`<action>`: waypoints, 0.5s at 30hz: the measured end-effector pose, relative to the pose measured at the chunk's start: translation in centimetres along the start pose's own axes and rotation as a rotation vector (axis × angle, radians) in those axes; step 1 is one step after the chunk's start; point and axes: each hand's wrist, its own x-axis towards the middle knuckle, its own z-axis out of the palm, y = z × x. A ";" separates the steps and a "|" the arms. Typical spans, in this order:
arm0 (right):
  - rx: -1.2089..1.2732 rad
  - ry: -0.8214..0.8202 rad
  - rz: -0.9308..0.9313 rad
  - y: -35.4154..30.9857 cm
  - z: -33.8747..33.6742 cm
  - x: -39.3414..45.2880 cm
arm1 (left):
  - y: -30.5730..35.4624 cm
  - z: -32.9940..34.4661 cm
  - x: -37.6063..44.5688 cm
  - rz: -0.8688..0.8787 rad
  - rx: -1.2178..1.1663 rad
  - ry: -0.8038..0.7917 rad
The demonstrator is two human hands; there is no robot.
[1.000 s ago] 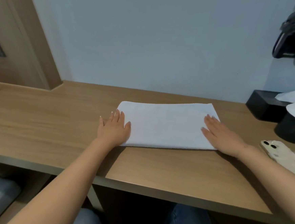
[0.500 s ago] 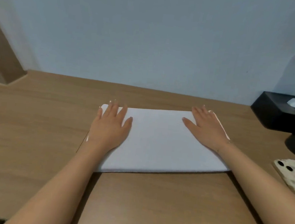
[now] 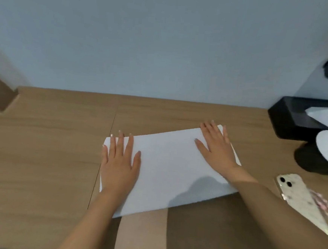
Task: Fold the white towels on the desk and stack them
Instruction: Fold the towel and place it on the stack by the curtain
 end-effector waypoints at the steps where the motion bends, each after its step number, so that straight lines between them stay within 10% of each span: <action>1: 0.101 -0.056 0.001 -0.1 -0.7 -0.3 | 0.1 -0.3 -0.7 -0.030 -0.020 -0.048; 7: 1.130 -0.124 0.432 -2.7 -6.4 -5.5 | 1.3 -3.5 -4.5 -0.152 0.020 -0.467; 15: 1.179 0.184 0.913 1.5 -6.2 -15.3 | 9.9 -6.6 -0.2 -0.003 -0.246 -0.316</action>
